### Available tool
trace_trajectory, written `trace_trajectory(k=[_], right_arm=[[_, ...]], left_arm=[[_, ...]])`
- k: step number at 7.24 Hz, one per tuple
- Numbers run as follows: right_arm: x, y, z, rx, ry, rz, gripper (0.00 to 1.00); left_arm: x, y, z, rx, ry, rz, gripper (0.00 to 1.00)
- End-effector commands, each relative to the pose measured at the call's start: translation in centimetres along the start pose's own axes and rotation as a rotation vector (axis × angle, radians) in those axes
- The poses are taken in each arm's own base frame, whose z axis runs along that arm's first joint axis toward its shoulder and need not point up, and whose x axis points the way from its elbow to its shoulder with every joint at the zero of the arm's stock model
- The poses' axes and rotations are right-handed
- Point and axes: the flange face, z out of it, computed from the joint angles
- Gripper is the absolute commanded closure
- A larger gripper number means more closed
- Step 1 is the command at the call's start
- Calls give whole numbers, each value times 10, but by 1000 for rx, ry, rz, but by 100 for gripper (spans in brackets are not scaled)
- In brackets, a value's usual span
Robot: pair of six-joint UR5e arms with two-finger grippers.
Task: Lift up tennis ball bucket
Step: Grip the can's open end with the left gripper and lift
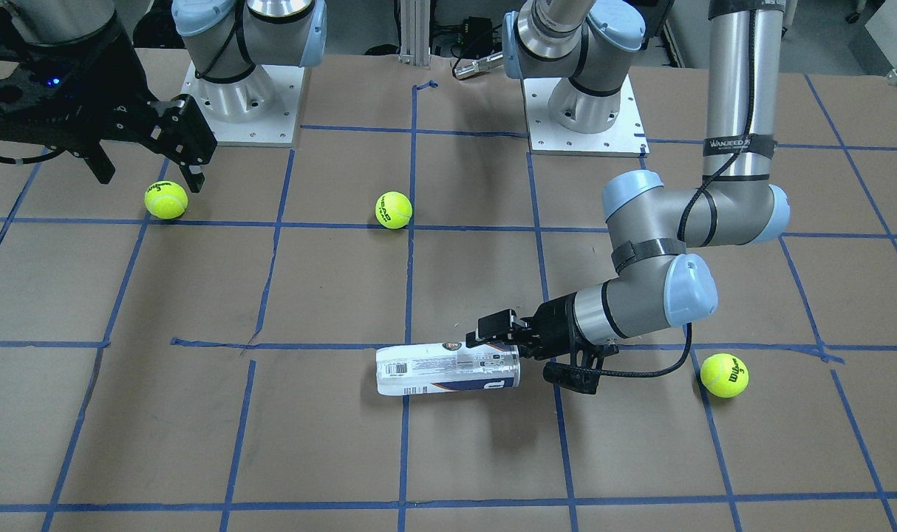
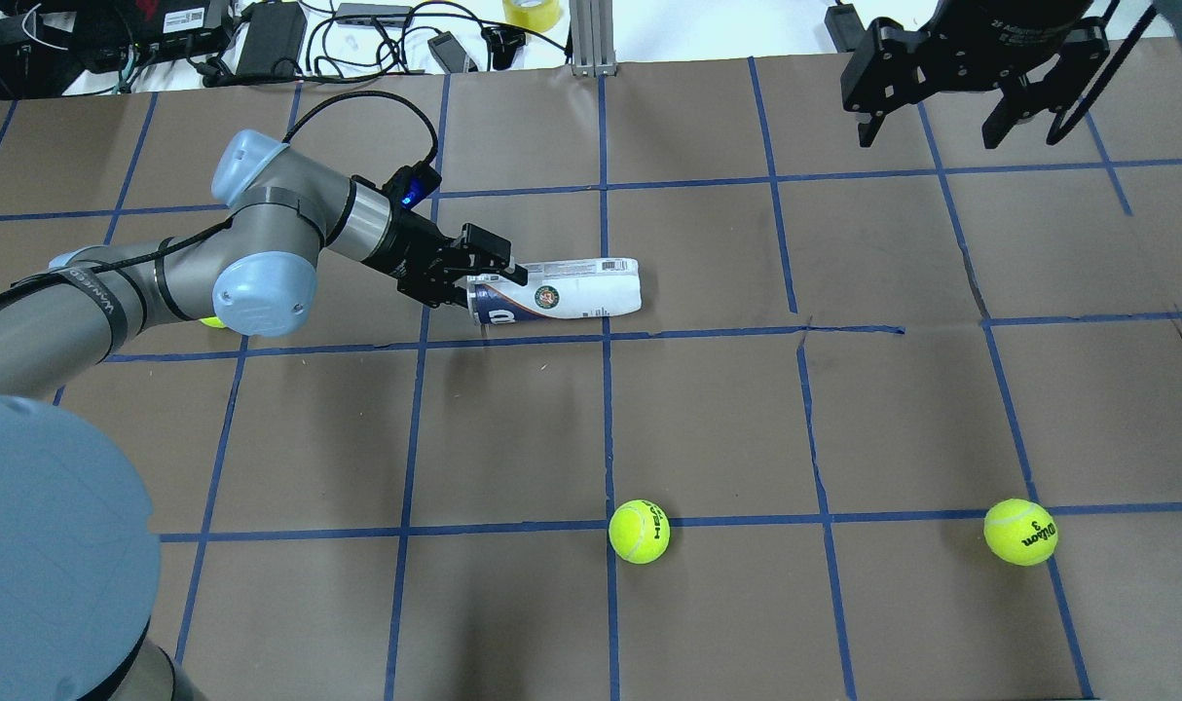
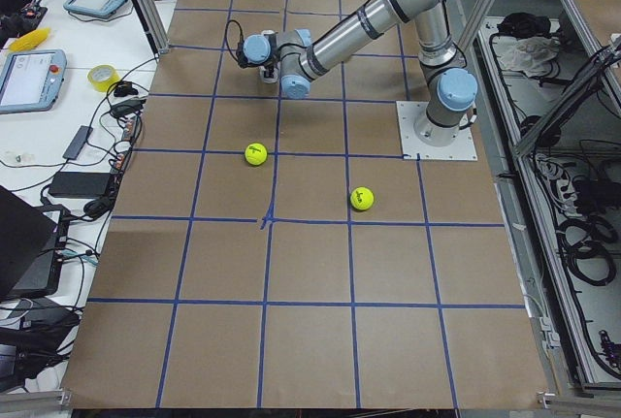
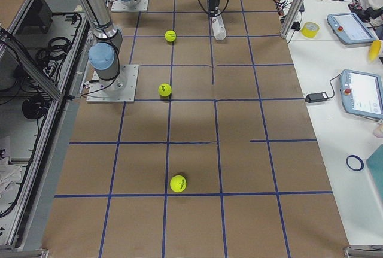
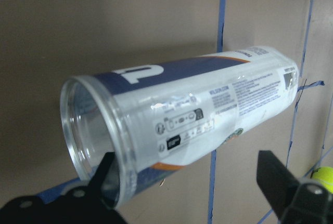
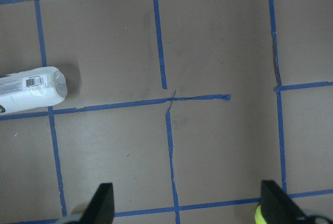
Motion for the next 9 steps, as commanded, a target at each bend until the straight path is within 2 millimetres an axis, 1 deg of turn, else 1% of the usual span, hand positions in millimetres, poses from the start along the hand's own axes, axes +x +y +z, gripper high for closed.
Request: trace_trajectory(k=[1, 2, 3, 4, 5, 6, 7, 8, 9], right_arm=[[0, 2, 6, -11, 3, -4, 0], [0, 1, 7, -14, 4, -4, 0], [0, 2, 6, -13, 3, -5, 0], [0, 2, 6, -13, 1, -4, 0], [0, 1, 7, -14, 3, -4, 0], [0, 1, 7, -14, 3, -4, 0], [0, 1, 7, -14, 3, -4, 0], [0, 1, 8, -16, 3, -5, 0], [0, 1, 8, -16, 3, -5, 0]], left_arm=[[2, -4, -3, 6, 3, -40, 100], [11, -14, -14, 31, 3, -105, 100], [24, -26, -30, 65, -3, -107, 100], [38, -34, -45, 91, 1, -174, 100], [64, -43, -67, 143, 3, -243, 100], [91, -53, -91, 179, -4, -243, 100], [112, -62, -115, 220, -35, -275, 100], [133, -65, -124, 249, -126, -244, 100], [159, -63, -120, 253, -257, -201, 100]])
